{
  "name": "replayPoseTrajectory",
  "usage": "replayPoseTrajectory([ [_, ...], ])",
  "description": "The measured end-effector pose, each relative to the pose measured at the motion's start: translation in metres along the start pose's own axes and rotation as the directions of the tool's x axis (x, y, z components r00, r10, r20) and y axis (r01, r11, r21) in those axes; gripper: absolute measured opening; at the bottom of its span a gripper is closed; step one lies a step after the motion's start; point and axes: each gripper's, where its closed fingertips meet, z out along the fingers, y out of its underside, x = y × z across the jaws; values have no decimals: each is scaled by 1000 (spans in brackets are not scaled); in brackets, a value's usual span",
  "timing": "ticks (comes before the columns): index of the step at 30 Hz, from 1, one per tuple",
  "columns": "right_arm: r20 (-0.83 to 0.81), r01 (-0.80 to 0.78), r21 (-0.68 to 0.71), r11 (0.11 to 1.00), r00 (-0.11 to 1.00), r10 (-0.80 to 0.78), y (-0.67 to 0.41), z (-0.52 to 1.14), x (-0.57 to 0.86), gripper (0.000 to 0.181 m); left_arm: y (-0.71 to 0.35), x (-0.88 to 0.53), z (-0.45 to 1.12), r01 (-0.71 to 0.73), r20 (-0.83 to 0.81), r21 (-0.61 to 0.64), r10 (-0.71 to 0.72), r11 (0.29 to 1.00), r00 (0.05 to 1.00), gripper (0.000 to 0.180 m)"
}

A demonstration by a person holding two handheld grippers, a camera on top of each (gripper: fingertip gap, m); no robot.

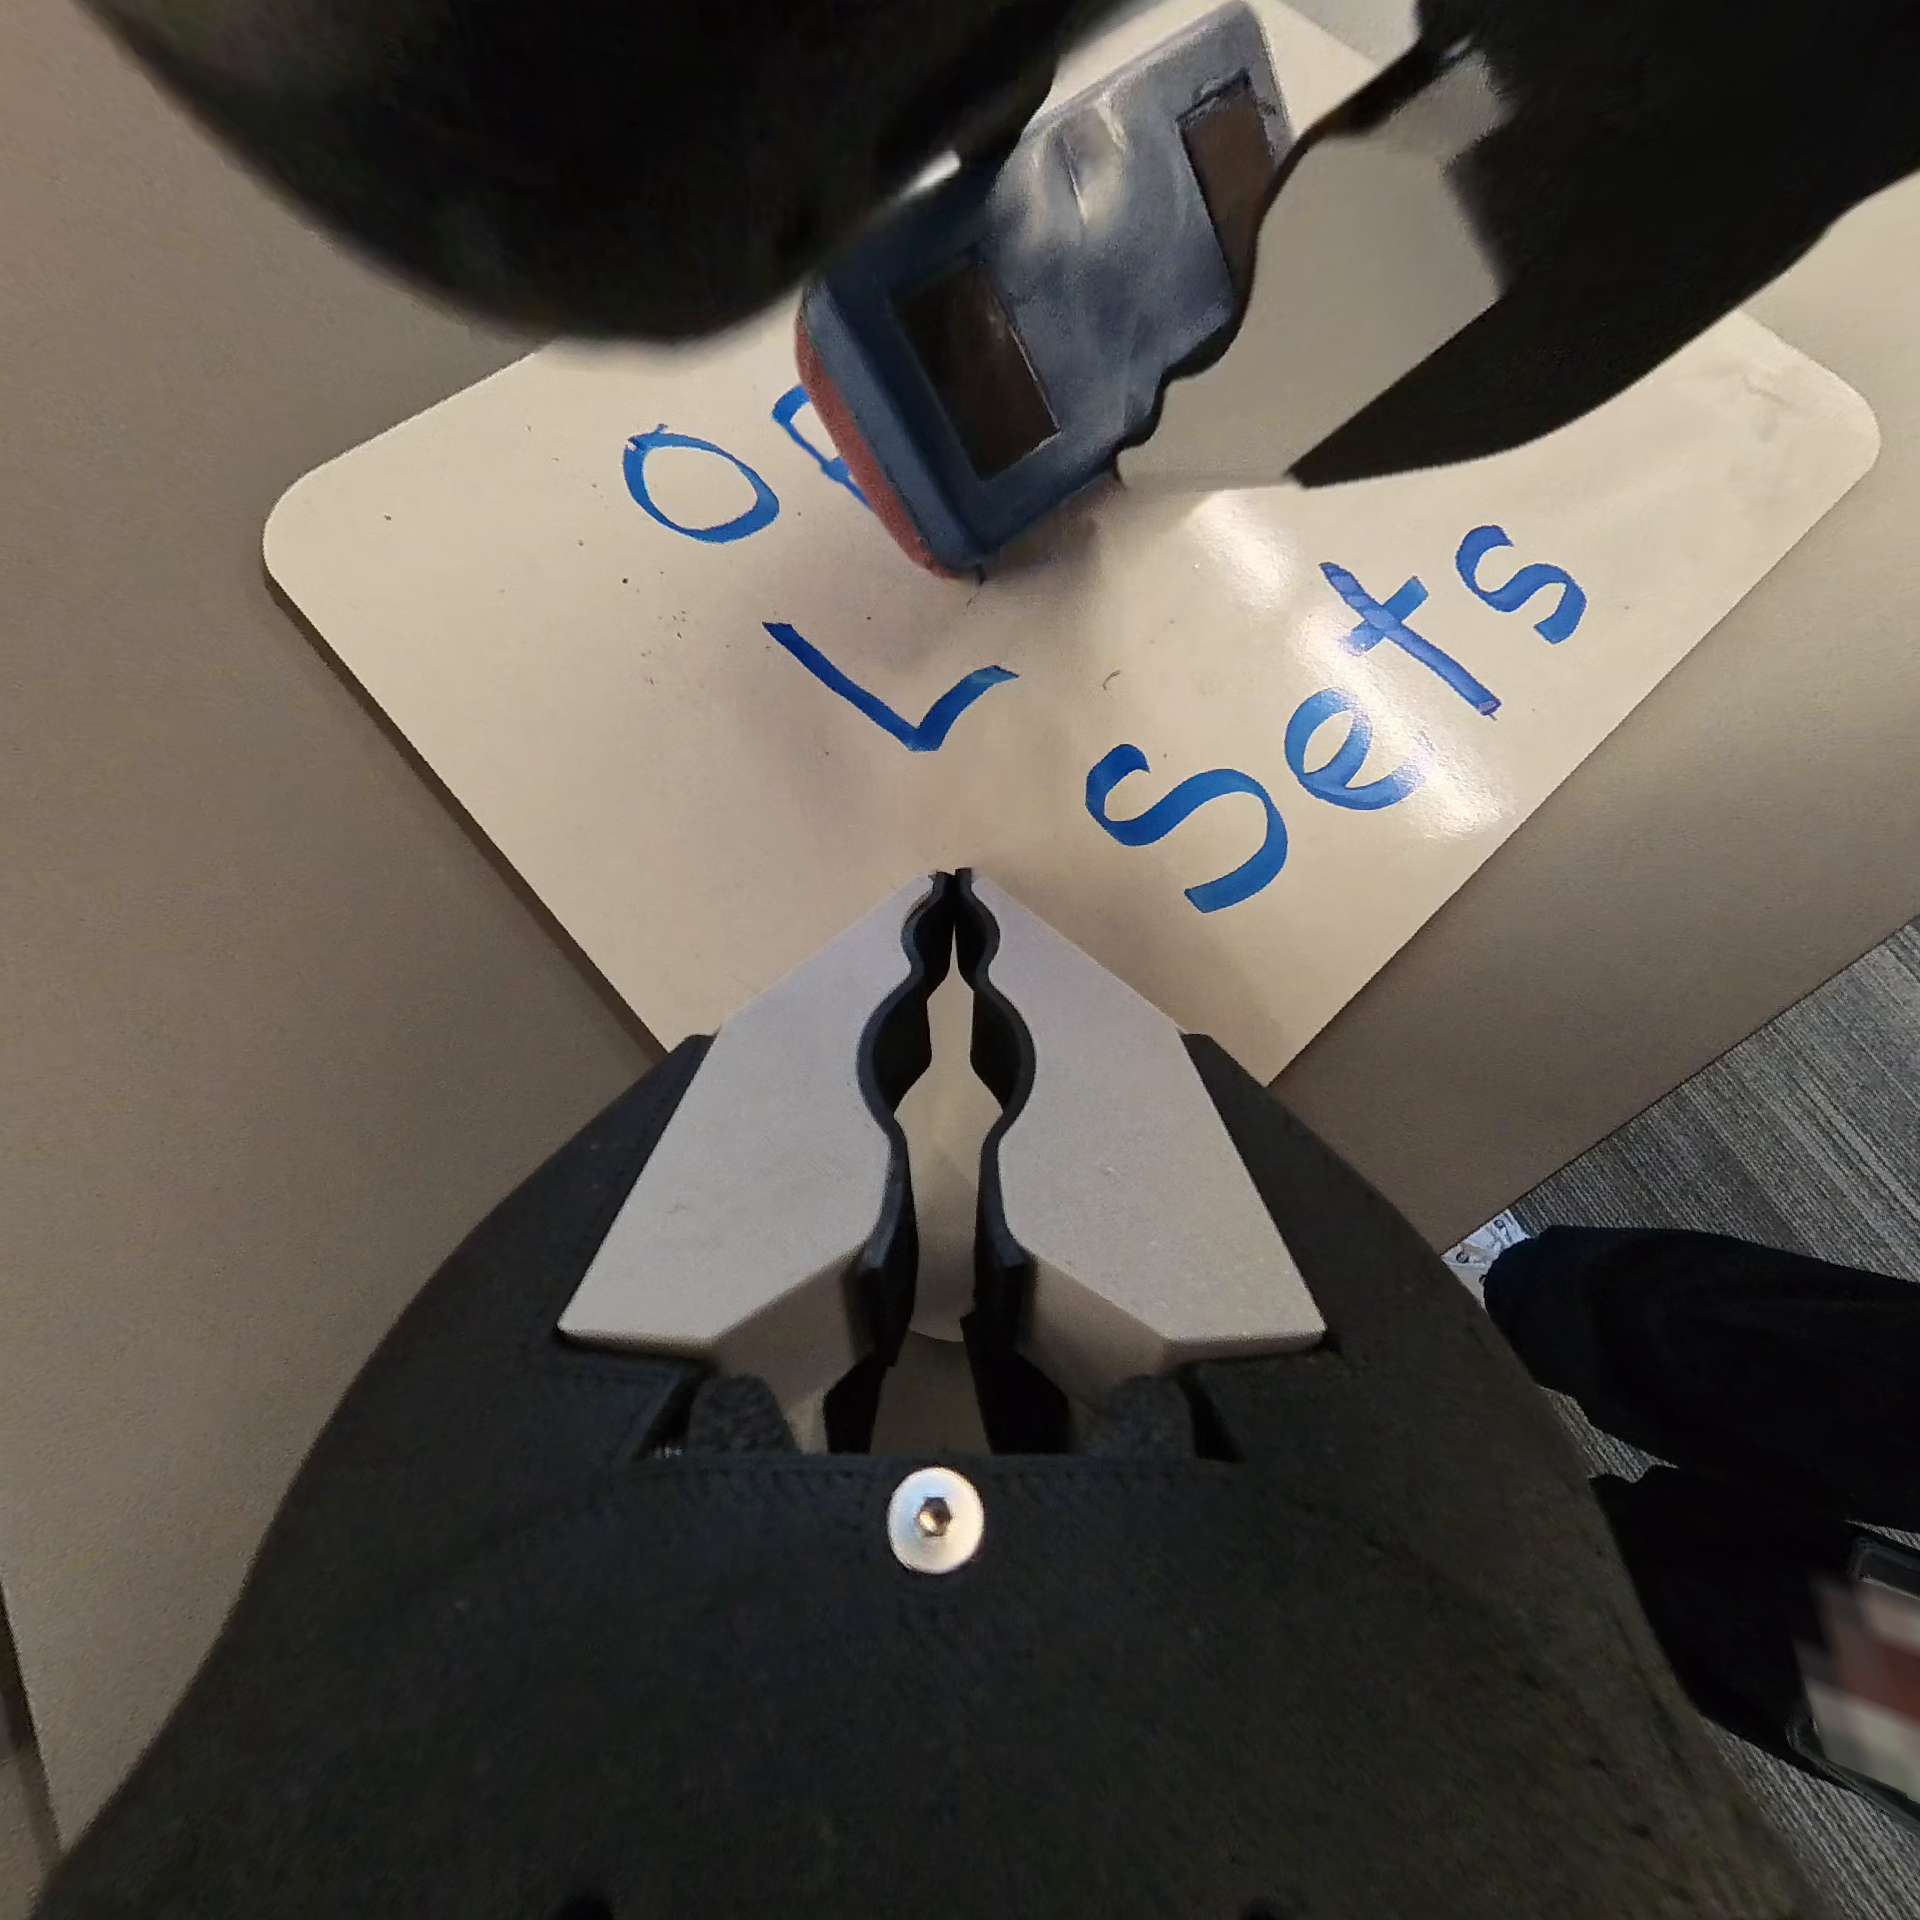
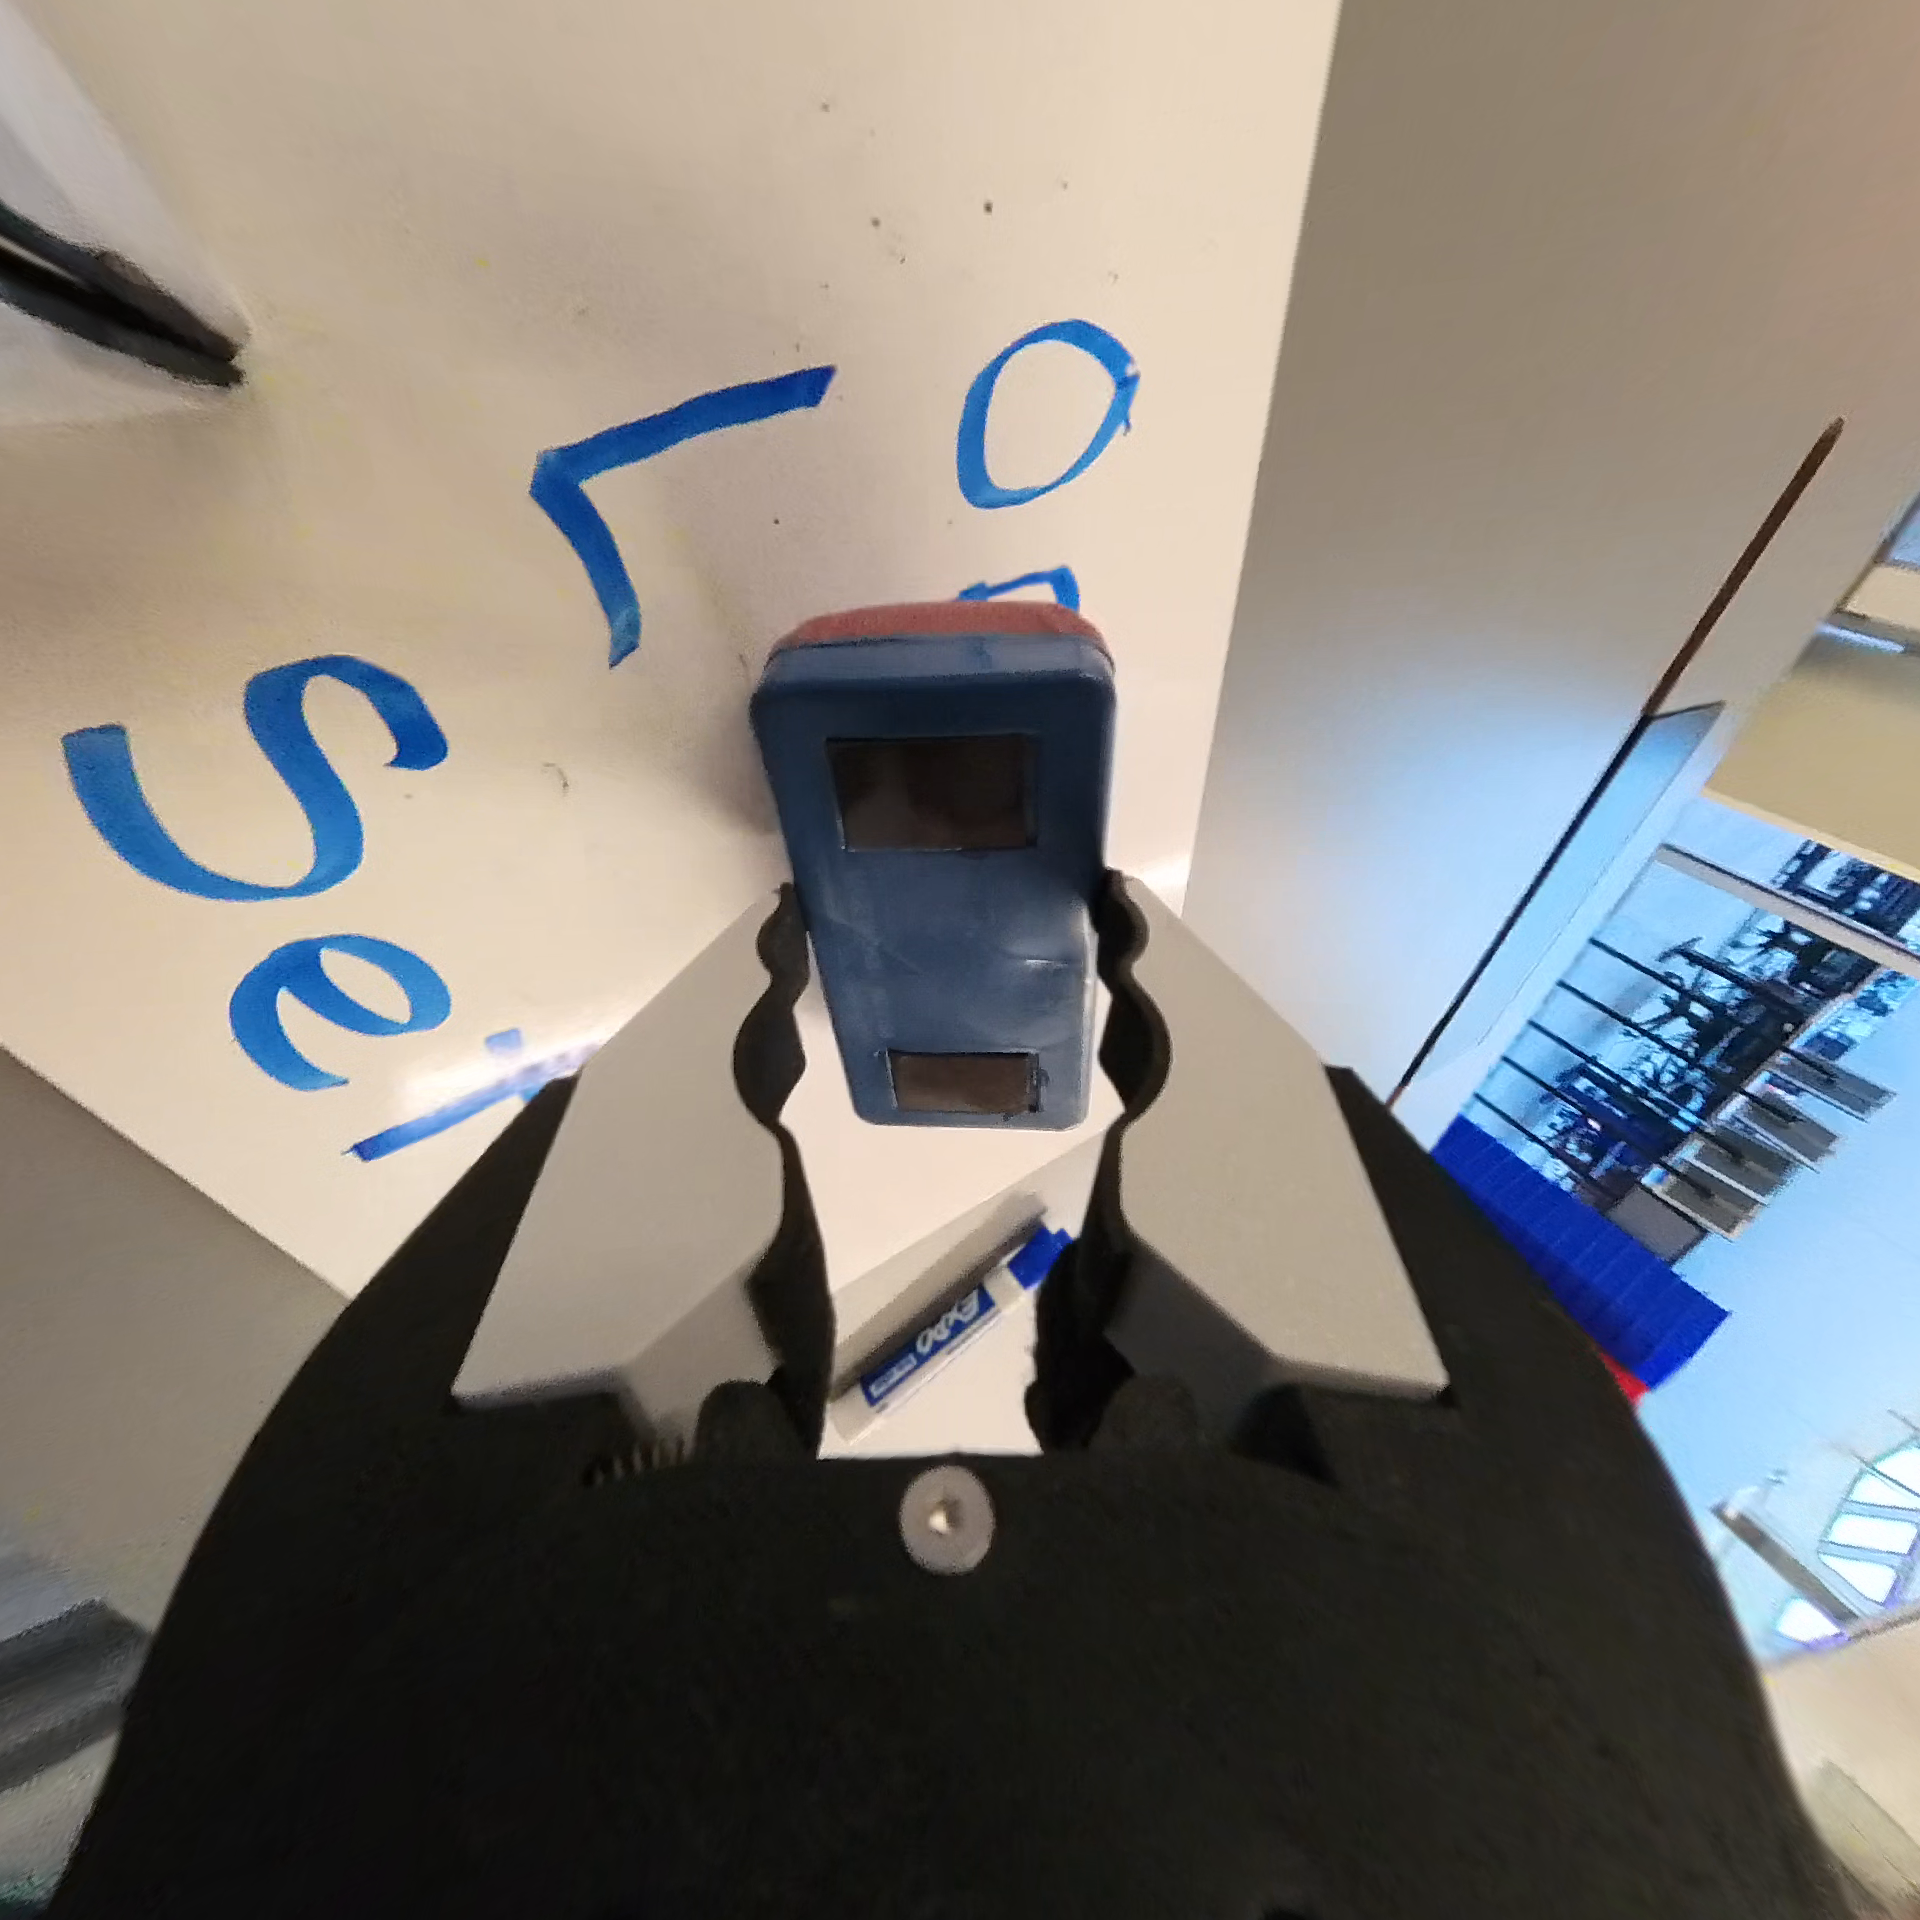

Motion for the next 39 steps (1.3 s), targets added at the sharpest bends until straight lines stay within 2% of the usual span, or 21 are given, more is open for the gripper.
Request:
replayPoseTrajectory([
  [4, -20, 3, -31, 1000, 1000, -4, 2, 3, 2, 56, 0, 0, 0, -4, 4, 1, 4, 1000, 1000, 0],
  [7, -26, 74, -23, 997, 997, -74, -1, -3, -8, 56, 0, 0, 0, -9, 3, 2, 9, 1000, 1000, 0],
  [10, 1, 11, -31, 999, 1000, -11, -5, 2, 1, 56, 0, 0, 0, -7, 1, 1, 7, 1000, 1000, 0],
  [14, -25, 83, -16, 996, 996, -83, -2, -5, -12, 56, 0, 0, 0, -12, 3, 2, 12, 1000, 1000, 0],
  [17, 48, -5, -18, 1000, 999, 6, -2, -2, -9, 56, 0, -1, 0, -11, 2, 1, 11, 1000, 1000, 0],
  [21, 59, 56, 1, 998, 997, -56, 3, -12, -27, 56, -1, -1, 1, -14, 2, 3, 14, 1000, 1000, 0],
  [24, 99, -13, -5, 1000, 995, 13, 1, -6, -18, 56, -1, -1, 1, -11, 2, 2, 11, 1000, 1000, 0],
  [28, 108, 30, 14, 999, 994, -32, 5, -15, -34, 56, -1, -1, 1, -17, 1, 3, 17, 1000, 1000, 0],
  [32, 168, -25, 4, 1000, 985, 24, 2, -13, -32, 56, -1, -1, 1, -19, 4, 3, 19, 1000, 1000, 0],
  [35, 154, 19, 5, 1000, 988, -20, 3, -18, -40, 56, -1, -2, 1, -23, 6, 5, 23, 1000, 1000, 0],
  [39, 218, -52, -13, 999, 975, 53, 6, -15, -38, 56, -1, -2, 1, -22, 7, 4, 22, 1000, 1000, 0],
])
